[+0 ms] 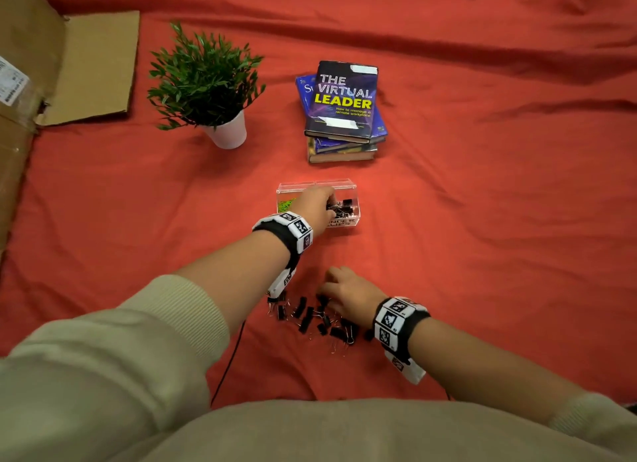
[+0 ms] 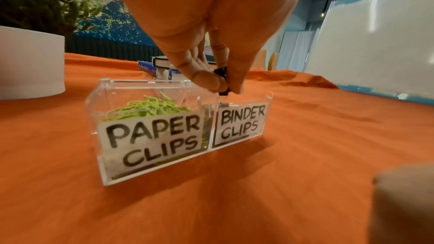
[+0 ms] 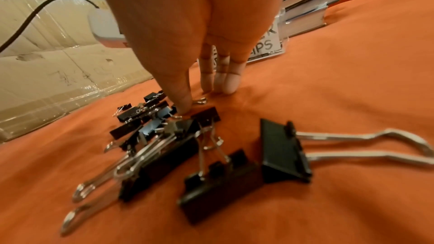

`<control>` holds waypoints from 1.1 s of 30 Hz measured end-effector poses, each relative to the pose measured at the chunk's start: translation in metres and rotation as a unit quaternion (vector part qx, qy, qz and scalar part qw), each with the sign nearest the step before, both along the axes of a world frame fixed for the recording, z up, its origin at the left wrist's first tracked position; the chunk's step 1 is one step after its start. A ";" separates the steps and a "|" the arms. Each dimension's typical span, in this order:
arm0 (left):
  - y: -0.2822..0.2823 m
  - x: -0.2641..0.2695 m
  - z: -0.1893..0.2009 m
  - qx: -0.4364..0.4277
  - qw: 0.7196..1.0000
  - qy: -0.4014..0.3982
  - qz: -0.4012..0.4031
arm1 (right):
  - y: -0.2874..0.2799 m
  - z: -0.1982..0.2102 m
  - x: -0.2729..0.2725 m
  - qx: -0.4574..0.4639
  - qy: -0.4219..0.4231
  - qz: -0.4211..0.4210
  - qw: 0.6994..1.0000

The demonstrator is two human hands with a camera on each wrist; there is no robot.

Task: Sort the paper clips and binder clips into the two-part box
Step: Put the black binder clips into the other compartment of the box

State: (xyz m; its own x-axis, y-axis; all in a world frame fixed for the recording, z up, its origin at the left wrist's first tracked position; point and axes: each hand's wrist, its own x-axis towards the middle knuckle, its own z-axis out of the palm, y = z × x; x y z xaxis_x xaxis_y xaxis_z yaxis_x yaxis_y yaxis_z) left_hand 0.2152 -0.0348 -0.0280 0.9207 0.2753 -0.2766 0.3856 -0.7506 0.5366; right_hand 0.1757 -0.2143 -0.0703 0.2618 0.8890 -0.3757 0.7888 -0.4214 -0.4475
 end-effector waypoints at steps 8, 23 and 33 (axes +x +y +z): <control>-0.008 -0.047 -0.006 0.010 0.998 -0.005 -0.068 | -0.006 0.006 -0.001 0.000 0.013 -0.039 0.999; -0.015 -0.157 -0.039 0.024 0.973 0.133 -0.187 | 0.001 0.002 -0.033 -0.065 -0.010 0.011 0.998; -0.017 -0.158 -0.039 0.031 0.978 0.100 -0.182 | -0.002 0.007 -0.027 -0.023 0.120 -0.106 0.987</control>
State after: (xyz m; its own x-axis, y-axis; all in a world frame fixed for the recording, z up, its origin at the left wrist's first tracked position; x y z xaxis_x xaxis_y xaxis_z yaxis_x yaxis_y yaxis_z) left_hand 0.0576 -0.0514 -0.0670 0.8901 -0.0386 -0.4542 0.1791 -0.8867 0.4263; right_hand 0.1490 -0.2158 -0.0637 0.3395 0.8046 -0.4872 0.5547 -0.5896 -0.5871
